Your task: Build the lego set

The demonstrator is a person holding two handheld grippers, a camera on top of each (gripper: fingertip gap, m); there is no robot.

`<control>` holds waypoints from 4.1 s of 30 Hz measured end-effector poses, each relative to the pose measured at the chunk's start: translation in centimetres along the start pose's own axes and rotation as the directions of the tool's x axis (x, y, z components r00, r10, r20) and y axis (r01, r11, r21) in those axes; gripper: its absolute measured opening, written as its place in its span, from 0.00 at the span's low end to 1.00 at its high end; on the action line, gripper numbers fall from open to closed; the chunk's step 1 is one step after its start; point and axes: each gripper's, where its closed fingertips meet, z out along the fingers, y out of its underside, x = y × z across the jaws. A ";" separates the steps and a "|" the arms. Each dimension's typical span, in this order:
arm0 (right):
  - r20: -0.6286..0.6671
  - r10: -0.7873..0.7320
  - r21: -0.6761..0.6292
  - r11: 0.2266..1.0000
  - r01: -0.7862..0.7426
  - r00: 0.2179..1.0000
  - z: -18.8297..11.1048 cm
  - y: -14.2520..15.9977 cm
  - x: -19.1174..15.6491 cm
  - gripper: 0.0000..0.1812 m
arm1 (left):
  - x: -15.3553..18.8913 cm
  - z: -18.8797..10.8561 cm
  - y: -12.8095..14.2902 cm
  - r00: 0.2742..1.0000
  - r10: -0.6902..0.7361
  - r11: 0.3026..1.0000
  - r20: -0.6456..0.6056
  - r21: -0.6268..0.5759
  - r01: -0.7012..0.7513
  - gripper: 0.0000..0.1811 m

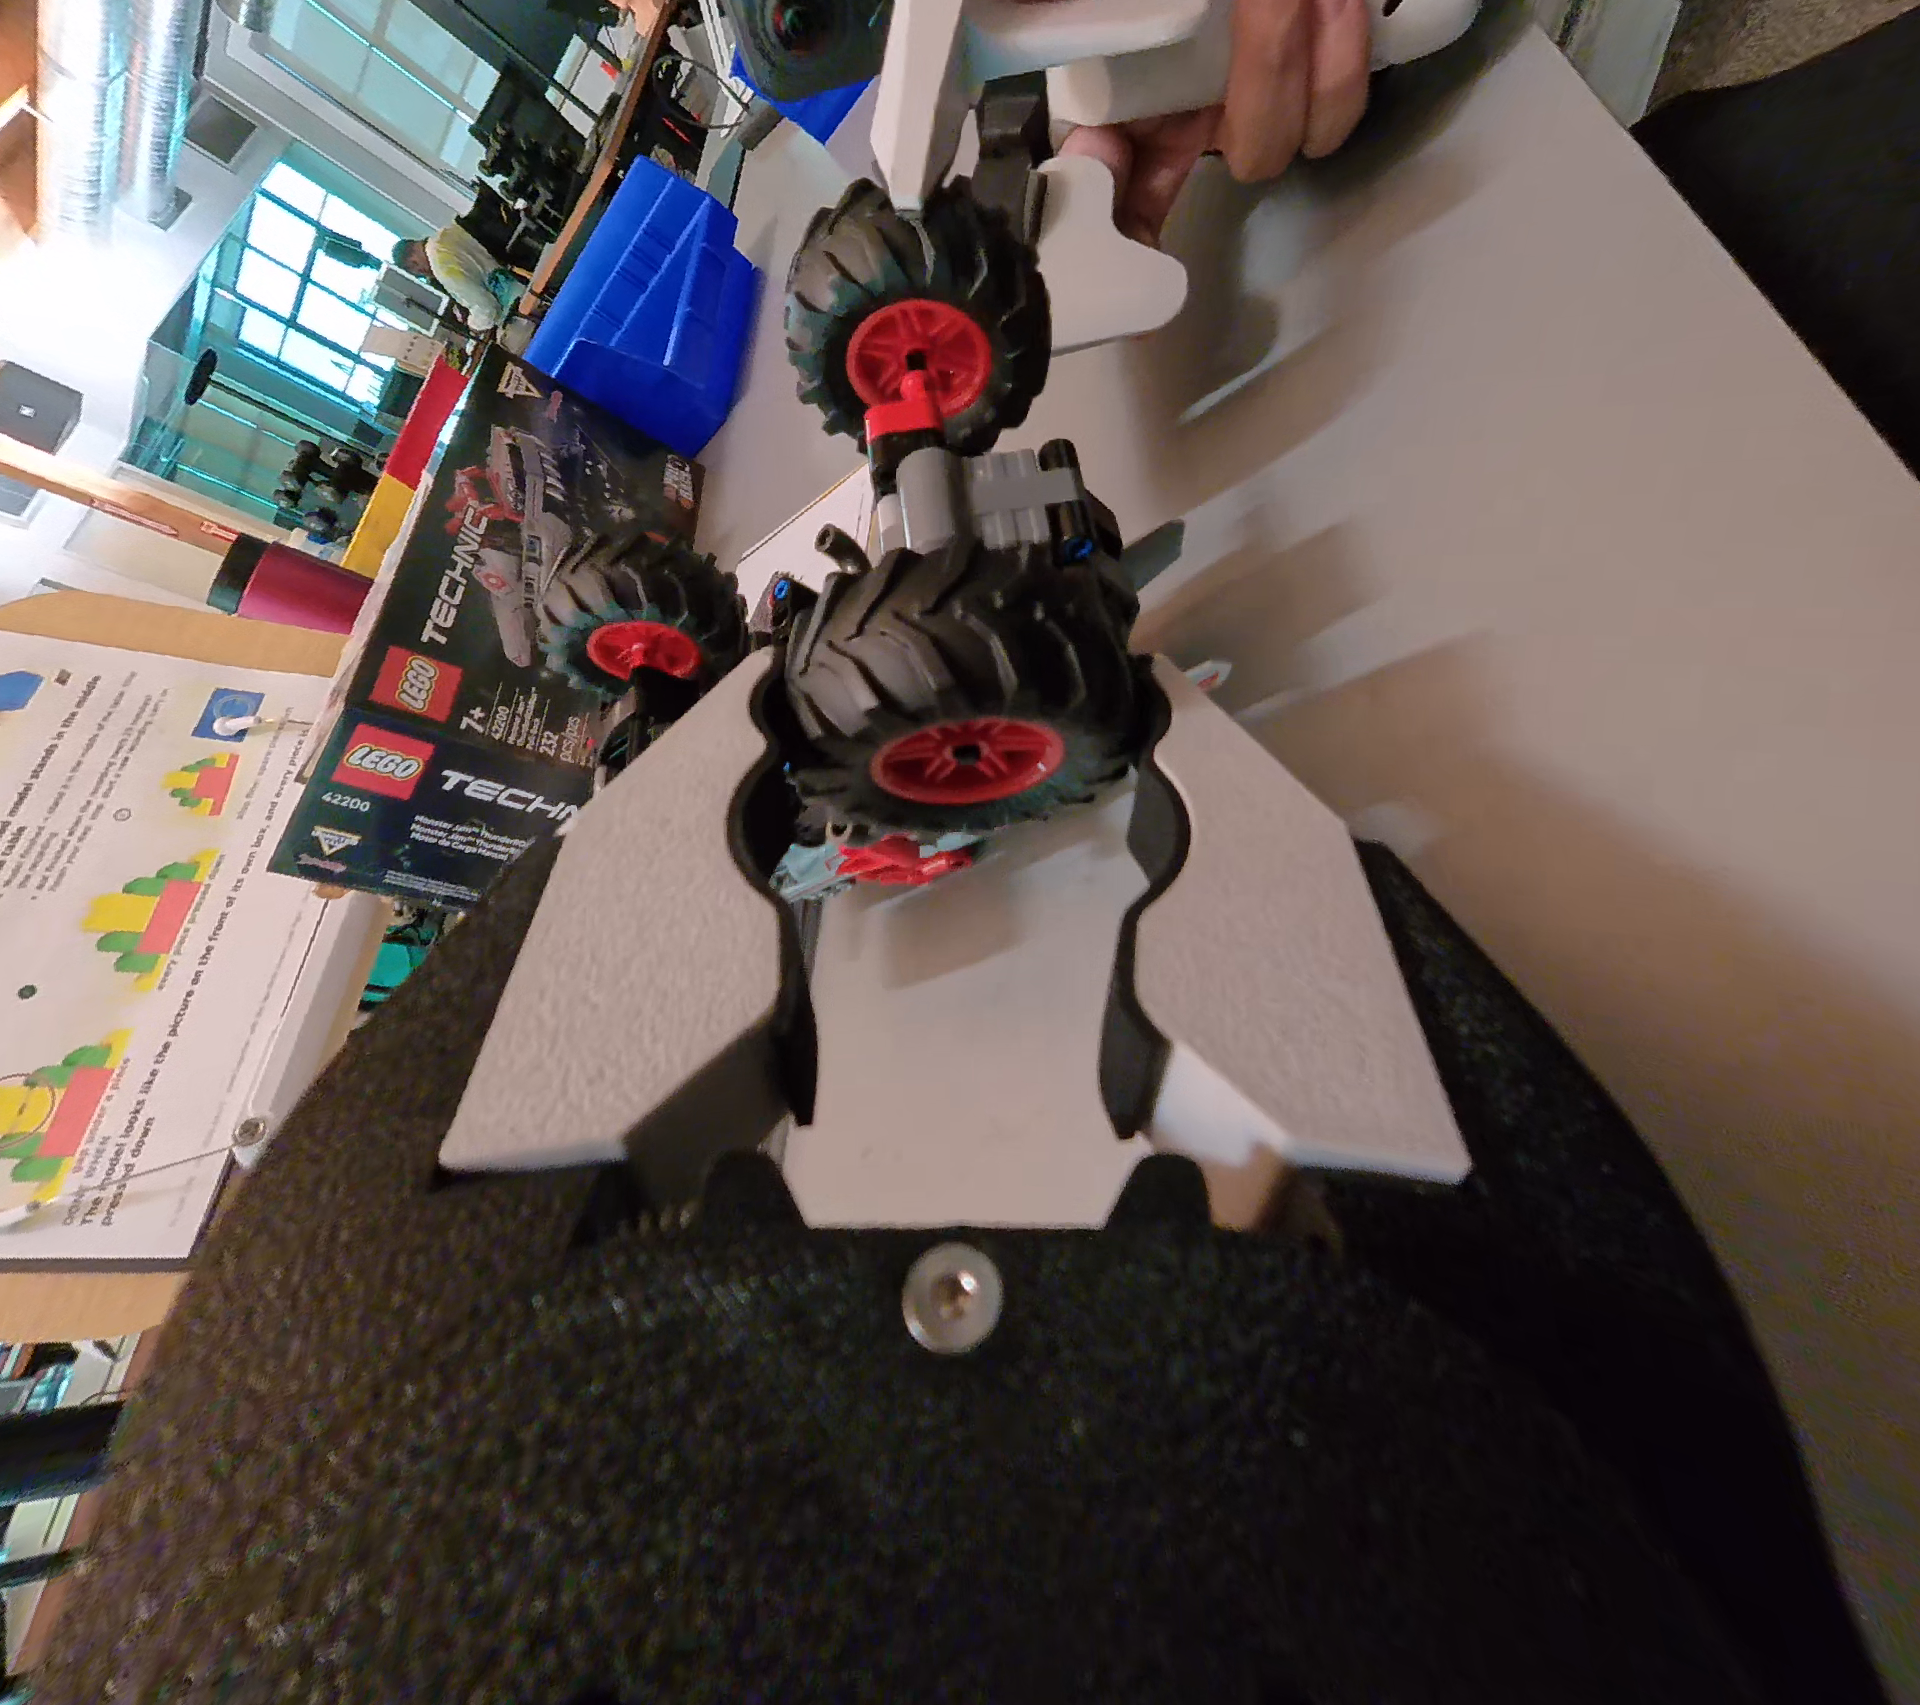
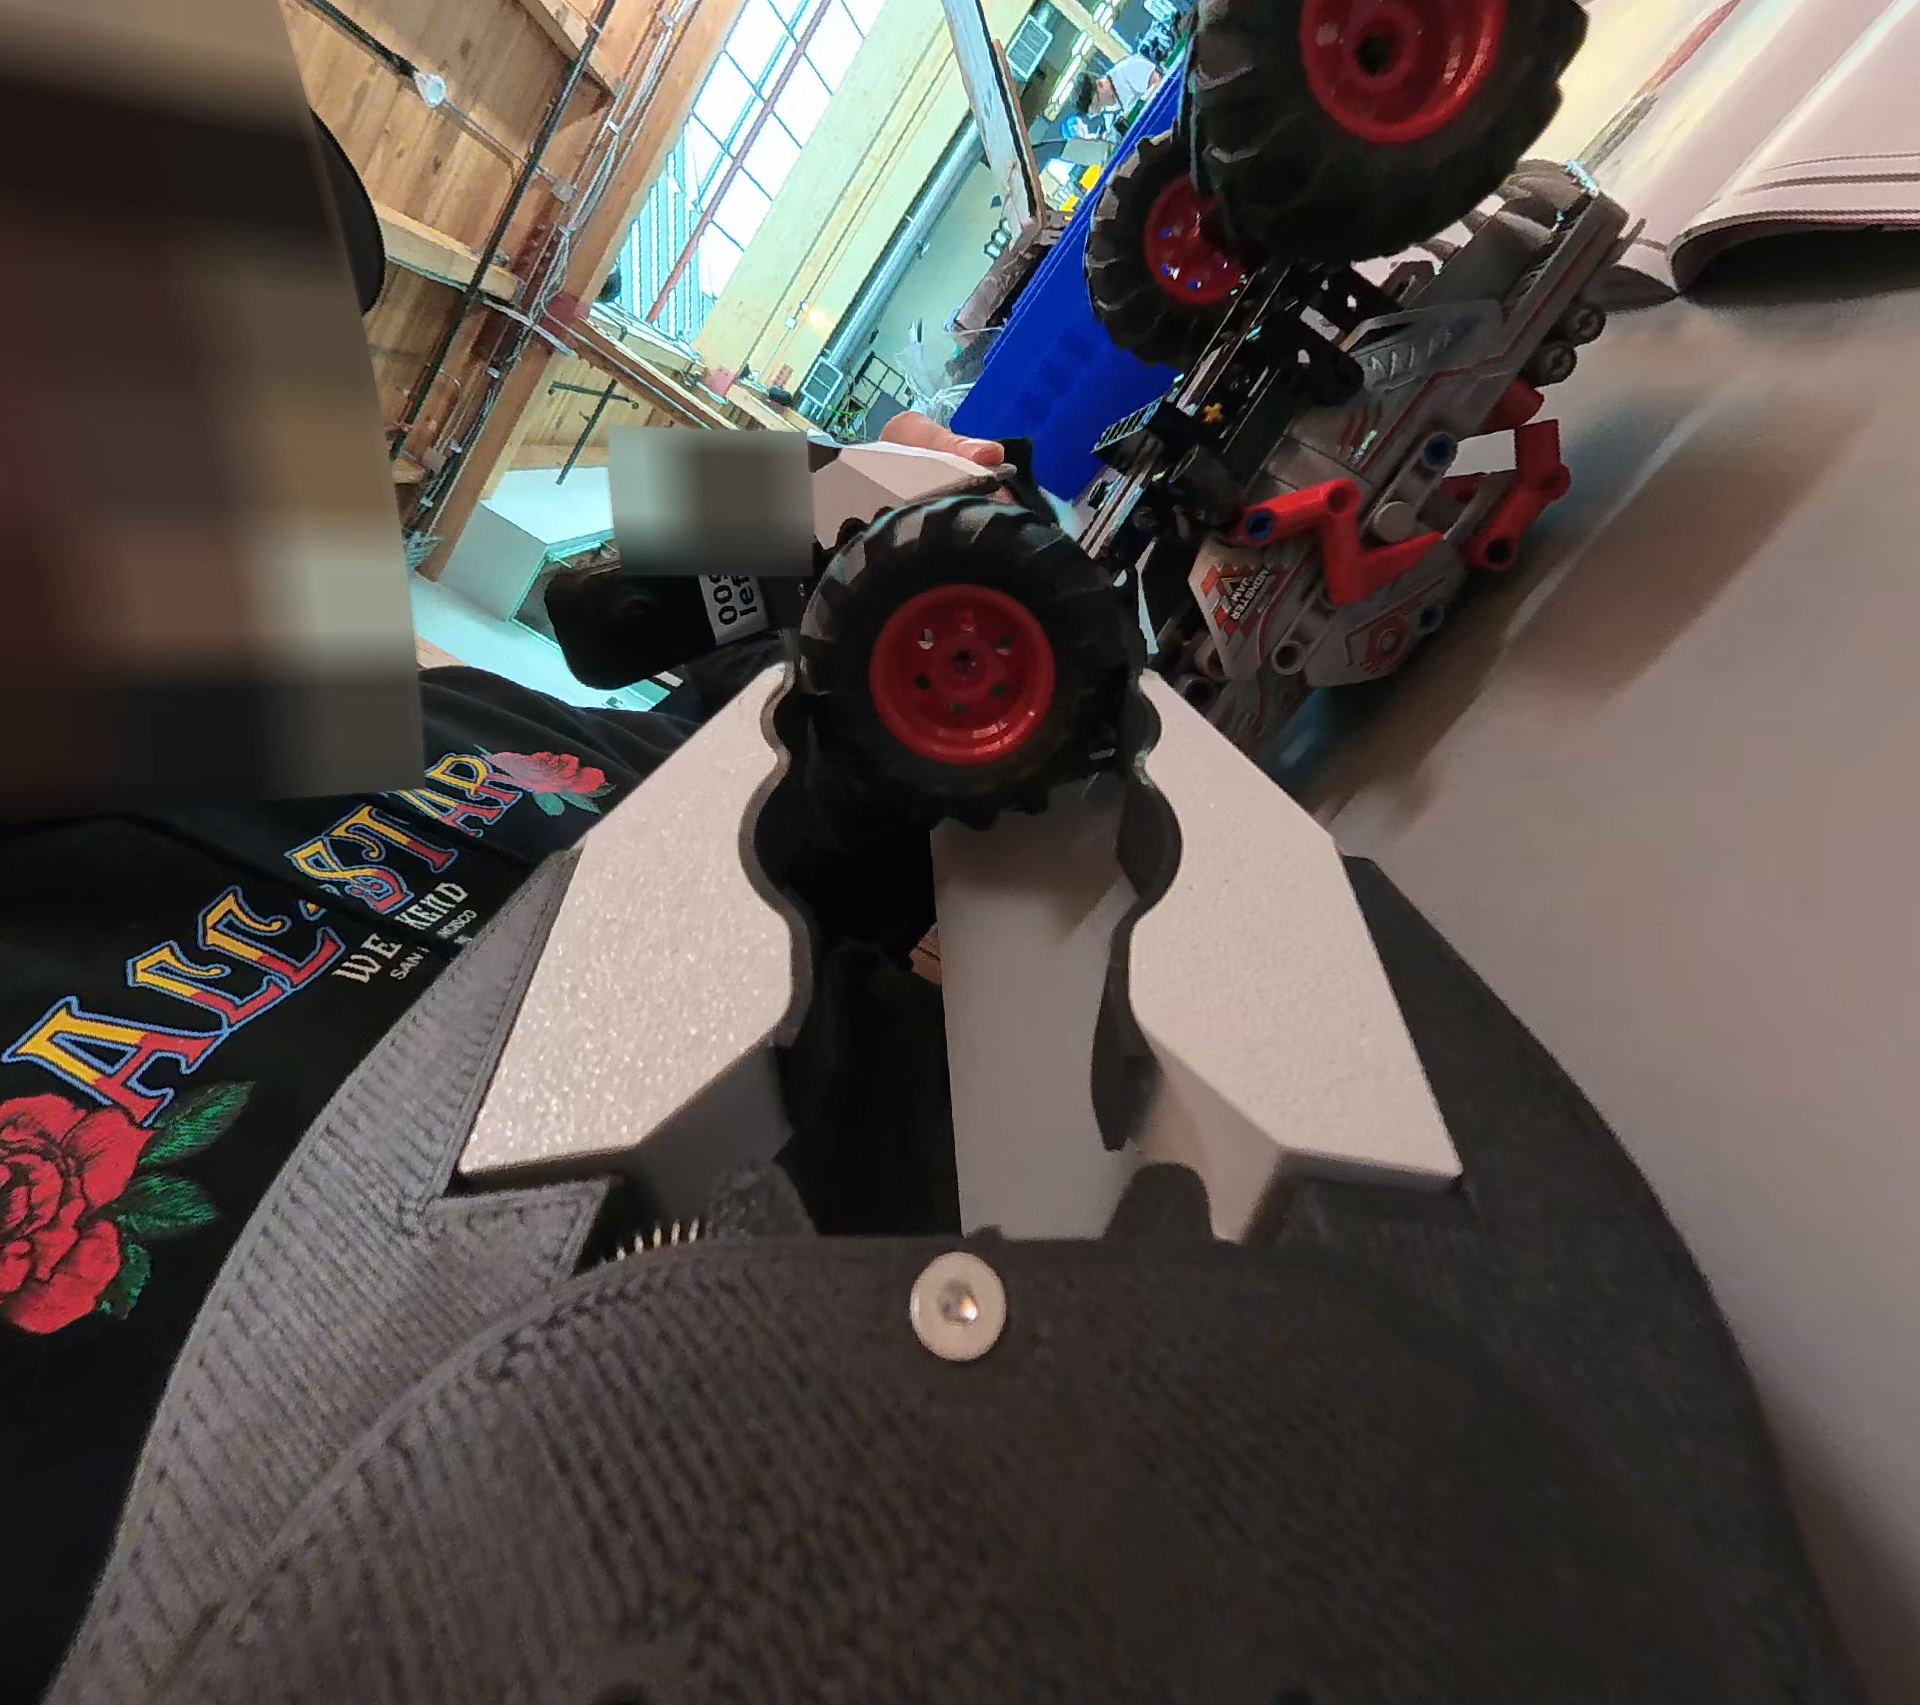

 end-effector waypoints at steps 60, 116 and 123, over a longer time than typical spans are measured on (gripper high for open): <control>0.140 -0.538 -0.486 0.694 0.531 0.832 0.1 1.0 0.7 0.33 | 0.0 0.4 -0.1 0.995 -0.089 0.996 -0.034 0.010 0.089 0.34; 0.342 -0.894 -0.832 -0.432 0.348 -0.290 4.5 -0.1 6.3 0.34 | -0.3 1.7 1.2 0.996 -0.082 0.996 0.044 -0.032 0.083 0.35; 0.400 -0.833 -0.825 -0.509 0.245 -0.383 4.9 -0.7 6.9 0.30 | -1.0 1.9 1.5 0.994 -0.046 0.995 0.097 -0.083 0.054 0.35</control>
